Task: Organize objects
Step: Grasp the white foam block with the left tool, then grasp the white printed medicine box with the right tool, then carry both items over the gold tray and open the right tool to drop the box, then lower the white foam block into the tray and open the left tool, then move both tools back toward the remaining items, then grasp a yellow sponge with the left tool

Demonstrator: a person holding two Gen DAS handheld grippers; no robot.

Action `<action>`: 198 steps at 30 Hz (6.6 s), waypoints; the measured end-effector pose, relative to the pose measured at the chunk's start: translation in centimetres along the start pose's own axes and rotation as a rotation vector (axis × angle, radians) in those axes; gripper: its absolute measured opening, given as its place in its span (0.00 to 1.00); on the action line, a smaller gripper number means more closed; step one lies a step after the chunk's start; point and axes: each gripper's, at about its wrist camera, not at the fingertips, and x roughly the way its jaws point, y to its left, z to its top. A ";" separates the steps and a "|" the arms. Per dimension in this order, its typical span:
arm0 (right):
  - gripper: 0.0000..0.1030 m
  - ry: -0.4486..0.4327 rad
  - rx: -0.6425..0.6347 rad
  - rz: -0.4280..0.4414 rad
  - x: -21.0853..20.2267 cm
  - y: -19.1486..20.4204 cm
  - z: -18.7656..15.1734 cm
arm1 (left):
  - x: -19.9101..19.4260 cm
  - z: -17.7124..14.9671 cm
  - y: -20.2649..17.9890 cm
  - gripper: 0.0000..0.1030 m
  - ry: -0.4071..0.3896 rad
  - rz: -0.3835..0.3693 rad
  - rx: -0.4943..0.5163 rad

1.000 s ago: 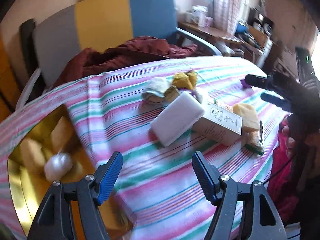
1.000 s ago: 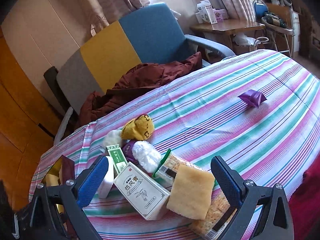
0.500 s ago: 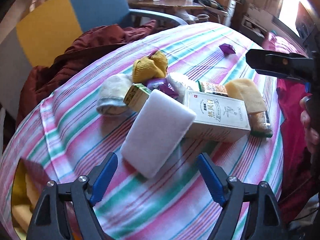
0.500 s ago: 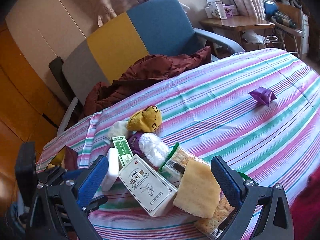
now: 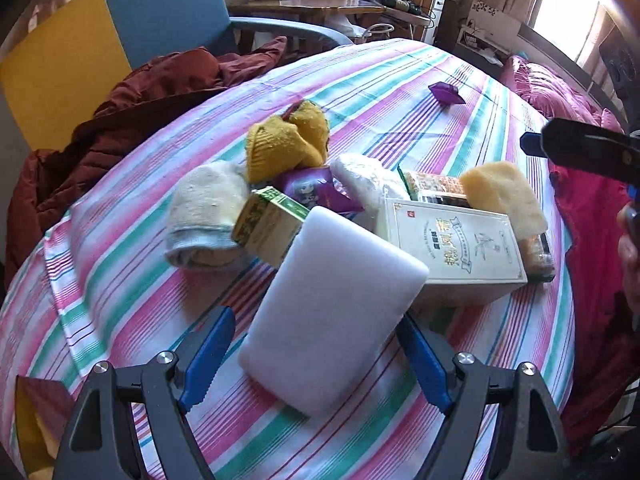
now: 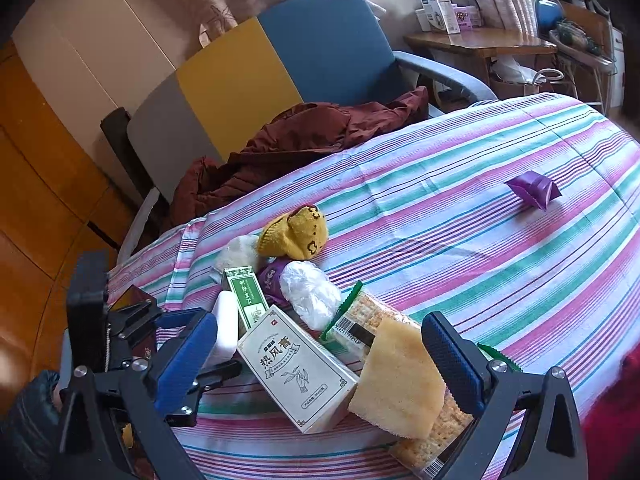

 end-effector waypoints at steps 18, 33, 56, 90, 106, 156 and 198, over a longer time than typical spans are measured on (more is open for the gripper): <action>1.00 0.129 -0.169 0.017 3.4 2.5 -1.2 | -4.6 -4.6 -0.5 0.60 -0.081 0.006 -0.247; 0.50 0.248 -0.462 -0.134 7.5 5.7 -5.4 | -11.4 -12.1 -1.7 0.60 -0.221 0.040 -0.473; 0.50 0.145 -0.572 0.358 -0.4 21.7 -8.7 | -23.6 -24.0 6.9 0.60 -0.420 0.278 -0.788; 0.83 0.324 -0.730 0.401 5.4 30.7 -17.9 | -20.8 -25.4 20.6 0.79 -0.334 0.443 -1.087; 0.90 0.241 -0.655 0.313 2.9 27.2 -17.0 | -22.3 -27.2 11.5 0.82 -0.386 0.499 -1.010; 1.00 -0.119 0.095 -0.216 -5.7 -6.3 -1.2 | -11.9 -13.0 -5.2 0.74 -0.167 0.128 -0.497; 1.00 0.070 0.296 -0.215 -2.7 -10.8 -1.6 | 1.4 3.7 -13.9 0.79 -0.137 -0.022 0.061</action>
